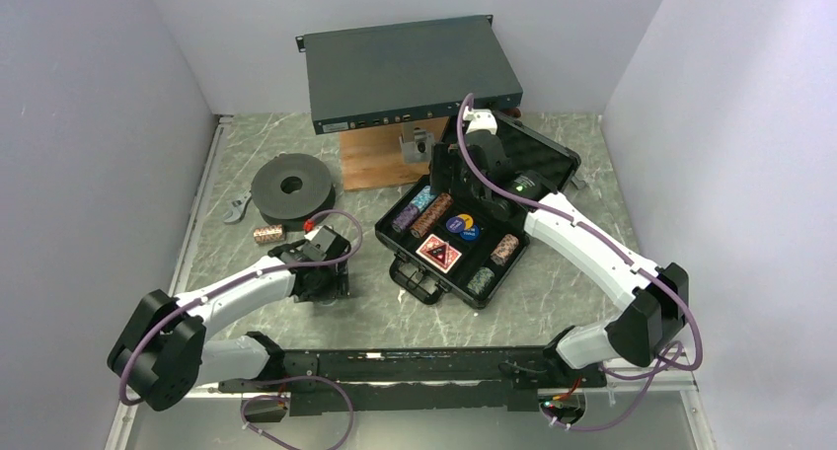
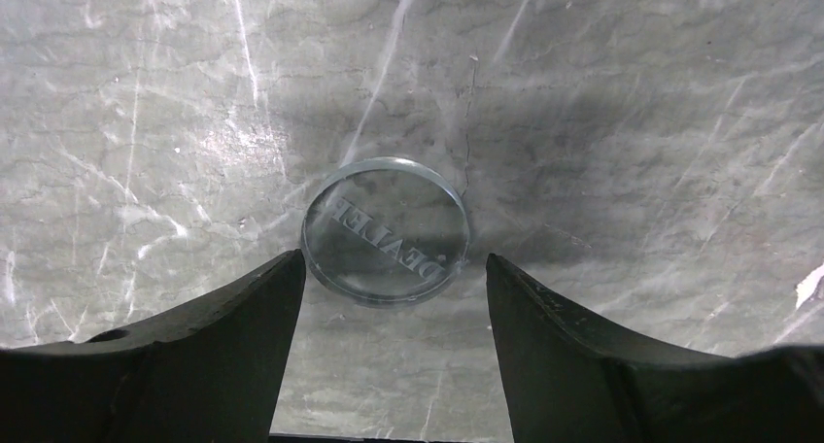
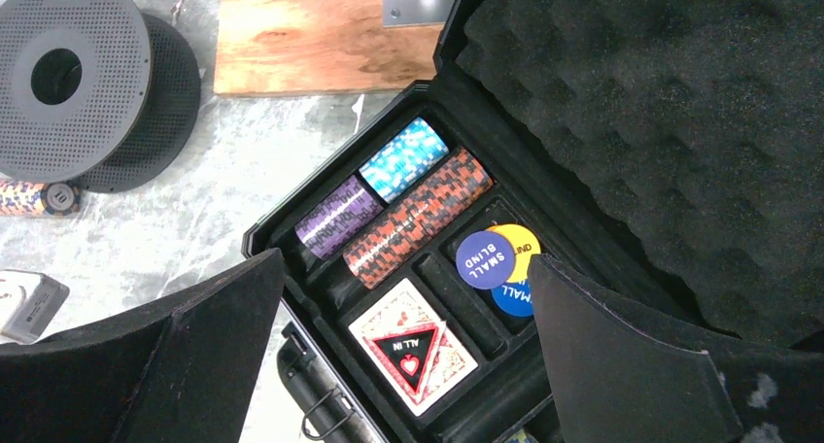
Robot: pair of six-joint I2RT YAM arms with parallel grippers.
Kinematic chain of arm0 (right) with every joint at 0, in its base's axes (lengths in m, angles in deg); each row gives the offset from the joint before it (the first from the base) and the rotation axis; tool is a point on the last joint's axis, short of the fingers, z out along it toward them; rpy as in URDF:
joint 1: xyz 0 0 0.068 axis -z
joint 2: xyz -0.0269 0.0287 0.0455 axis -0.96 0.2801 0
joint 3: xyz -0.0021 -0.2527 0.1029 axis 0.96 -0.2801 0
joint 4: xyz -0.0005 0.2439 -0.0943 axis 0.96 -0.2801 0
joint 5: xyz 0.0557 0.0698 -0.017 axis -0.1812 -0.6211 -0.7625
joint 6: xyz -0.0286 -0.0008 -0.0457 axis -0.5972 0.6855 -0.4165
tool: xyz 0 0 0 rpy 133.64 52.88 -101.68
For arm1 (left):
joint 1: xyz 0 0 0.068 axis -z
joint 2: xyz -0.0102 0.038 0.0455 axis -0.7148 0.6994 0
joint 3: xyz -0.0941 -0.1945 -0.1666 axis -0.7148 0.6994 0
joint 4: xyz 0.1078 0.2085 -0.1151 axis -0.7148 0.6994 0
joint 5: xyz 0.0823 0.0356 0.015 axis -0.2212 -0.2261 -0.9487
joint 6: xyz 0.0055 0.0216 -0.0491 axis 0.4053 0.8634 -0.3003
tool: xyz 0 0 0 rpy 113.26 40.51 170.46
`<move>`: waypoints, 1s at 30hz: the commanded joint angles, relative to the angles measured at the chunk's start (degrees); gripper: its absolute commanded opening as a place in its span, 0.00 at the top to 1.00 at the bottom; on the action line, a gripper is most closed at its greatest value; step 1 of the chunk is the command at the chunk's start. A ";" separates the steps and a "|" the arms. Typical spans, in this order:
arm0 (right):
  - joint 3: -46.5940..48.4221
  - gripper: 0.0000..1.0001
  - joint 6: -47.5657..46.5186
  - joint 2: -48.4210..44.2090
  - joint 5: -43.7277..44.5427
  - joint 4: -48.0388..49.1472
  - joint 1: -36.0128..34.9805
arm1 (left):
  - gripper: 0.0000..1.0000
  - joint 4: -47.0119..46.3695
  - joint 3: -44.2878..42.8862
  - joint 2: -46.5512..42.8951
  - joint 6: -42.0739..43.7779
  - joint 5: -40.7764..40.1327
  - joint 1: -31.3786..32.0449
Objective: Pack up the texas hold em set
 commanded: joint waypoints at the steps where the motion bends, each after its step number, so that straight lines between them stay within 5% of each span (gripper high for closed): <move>1: 1.02 0.00 -0.20 0.21 -1.56 1.45 0.23 | 0.26 -1.27 -0.28 0.71 -1.56 -2.32 0.65; 14: 0.87 0.00 -0.03 0.45 -2.61 1.19 0.31 | 0.32 -4.52 0.33 4.38 -1.35 -3.55 0.92; 30: 0.17 0.00 0.07 -0.16 -3.01 1.23 0.31 | 0.74 -7.61 0.68 3.16 -0.18 -2.13 2.66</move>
